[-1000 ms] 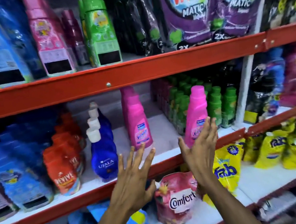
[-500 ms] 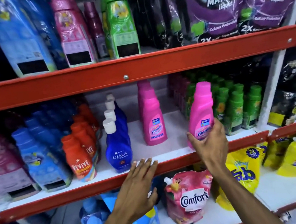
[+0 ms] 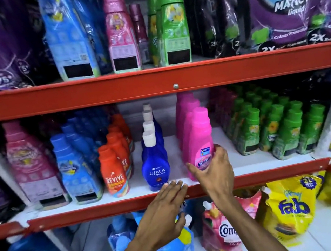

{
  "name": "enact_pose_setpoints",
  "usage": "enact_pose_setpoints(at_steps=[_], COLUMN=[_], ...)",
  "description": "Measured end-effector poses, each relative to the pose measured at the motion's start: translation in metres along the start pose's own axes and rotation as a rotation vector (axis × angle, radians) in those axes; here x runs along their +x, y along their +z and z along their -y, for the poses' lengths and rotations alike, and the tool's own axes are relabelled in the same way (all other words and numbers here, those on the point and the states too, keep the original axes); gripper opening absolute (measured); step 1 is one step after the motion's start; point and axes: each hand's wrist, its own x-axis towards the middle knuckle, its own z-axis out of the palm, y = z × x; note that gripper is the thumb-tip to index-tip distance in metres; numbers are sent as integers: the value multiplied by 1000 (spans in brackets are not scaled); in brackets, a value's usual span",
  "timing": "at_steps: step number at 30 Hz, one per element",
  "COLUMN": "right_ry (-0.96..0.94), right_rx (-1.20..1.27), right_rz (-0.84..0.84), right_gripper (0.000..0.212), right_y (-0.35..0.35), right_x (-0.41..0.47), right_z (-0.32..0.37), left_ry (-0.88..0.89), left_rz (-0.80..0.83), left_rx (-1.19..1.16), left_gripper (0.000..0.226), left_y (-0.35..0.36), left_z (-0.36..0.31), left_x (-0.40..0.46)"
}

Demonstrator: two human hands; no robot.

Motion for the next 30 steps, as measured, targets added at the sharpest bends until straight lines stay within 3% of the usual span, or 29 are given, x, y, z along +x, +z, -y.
enact_pose_setpoints(at_steps=[6, 9, 11, 14, 17, 19, 24, 27, 30], right_ry=[19, -34, -127, -326, -510, -562, -397, -279, -217], right_rx=[41, 22, 40, 175, 329, 387, 427, 432, 393], right_rz=[-22, -137, -260, -315, -244, -121, 239, 325, 362], right_gripper=[95, 105, 97, 66, 34, 24, 35, 38, 37], right_y=[5, 5, 5, 9, 21, 33, 69, 86, 97], right_x=[-8, -16, -23, -37, -56, -71, -98, -102, -102], right_z=[1, 8, 20, 45, 70, 85, 109, 115, 116], left_ry=[35, 96, 101, 30, -198, -361, -592, -644, -617], left_rz=[-117, -230, -301, -474, -675, -735, -710, -652, -612], left_rx=[-31, 24, 20, -26, -183, -276, -420, -424, -474], left_gripper=[60, 51, 43, 23, 12, 12, 22, 39, 43], left_y=[-12, -26, -37, -48, -58, -63, -60, -55, -53], left_z=[12, 23, 33, 48, 60, 70, 96, 105, 110], left_x=[-9, -15, -22, -34, -47, -55, -67, -68, -66])
